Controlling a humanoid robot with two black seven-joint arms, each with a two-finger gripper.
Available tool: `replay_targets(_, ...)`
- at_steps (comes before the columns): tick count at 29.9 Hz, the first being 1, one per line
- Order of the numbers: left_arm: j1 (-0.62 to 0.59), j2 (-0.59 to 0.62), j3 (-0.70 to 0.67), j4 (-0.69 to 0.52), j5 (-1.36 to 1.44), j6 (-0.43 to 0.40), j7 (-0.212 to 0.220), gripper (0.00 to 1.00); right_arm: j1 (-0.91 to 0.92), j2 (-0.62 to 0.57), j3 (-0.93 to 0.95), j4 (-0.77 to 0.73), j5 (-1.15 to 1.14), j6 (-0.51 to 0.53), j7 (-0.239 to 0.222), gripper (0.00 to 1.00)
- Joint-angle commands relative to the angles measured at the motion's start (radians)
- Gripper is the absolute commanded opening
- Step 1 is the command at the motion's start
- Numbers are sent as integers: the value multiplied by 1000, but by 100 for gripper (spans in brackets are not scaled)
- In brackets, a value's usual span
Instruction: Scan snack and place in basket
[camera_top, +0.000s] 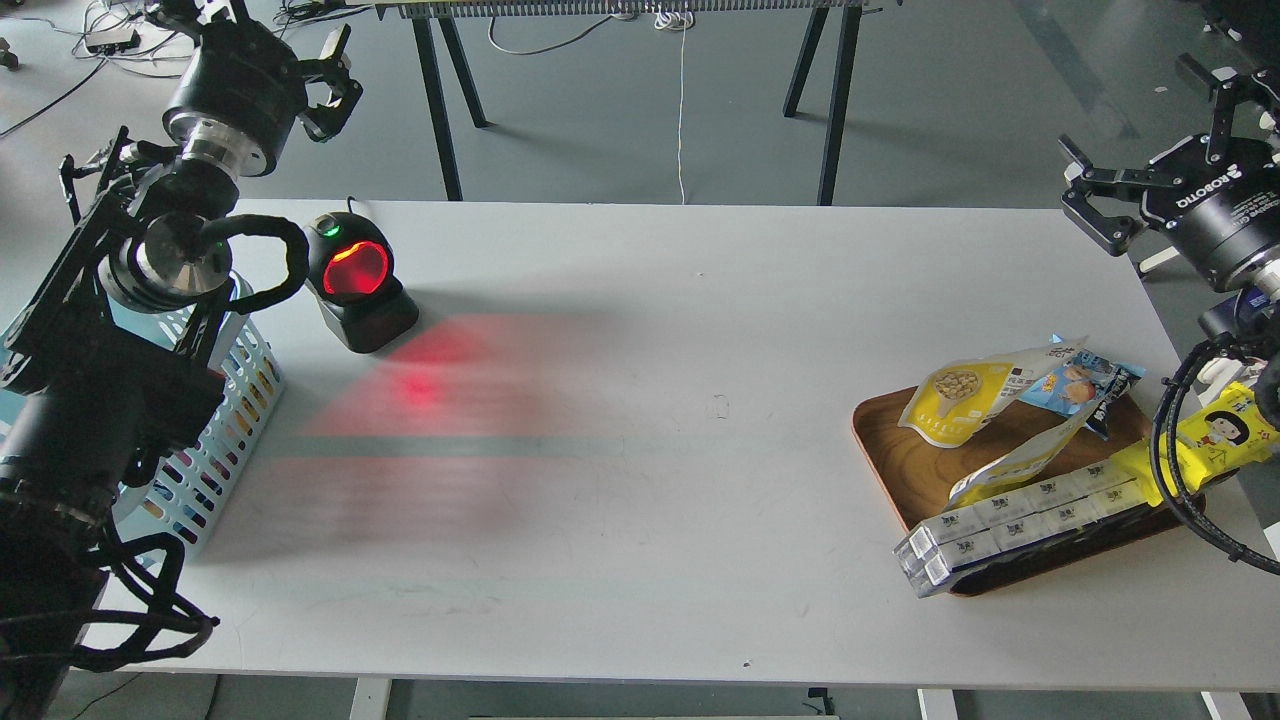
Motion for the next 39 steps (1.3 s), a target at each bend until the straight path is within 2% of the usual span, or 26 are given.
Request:
replay_targets(1,0,0,-1,1,-1,-30,-3,100,6,-104,-4,72,1,-9,1,99)
replay_targets(5,0,-3,-5,0,-1,-36,-5,100,61,-241,-64,97,4,-9,0,99)
replay_targets(10,0,-8,-12,0,-1,-38,-5,100,256,-316,-261,158,-13,-12,-8,99)
replay_targets(18,0,-8,-15,-2,-3,-38,-6,100,673,-296,-675,235,-140,-29,-12,99)
replay_targets(23,0,-8,-15,-2,-3,-38,-6,100,960,-197,-956,262,-203,-64,-29,99)
replay_targets(26,0,-6,-15,-2,-3,-38,-6,100,1138,-96,-1120,275,-222,-116,-95,99)
replay_targets(28,0,-6,-17,-2,-3,-38,-6,100,1244,-25,-1212,294,-229,-164,-168,99)
replay_targets(31,1,-6,-17,-2,-3,-38,-6,100,1379,49,-1305,359,-226,-283,-316,99)
replay_targets(32,1,-6,-17,0,-3,-38,-6,100,1412,58,-1320,386,-222,-319,-351,99)
replay_targets(35,1,-9,-17,-2,-3,-36,-8,100,1501,61,-1366,483,-199,-415,-416,99)
replay_targets(39,1,-9,-17,-2,-3,-36,-8,100,1601,58,-1467,555,9,-596,-512,99)
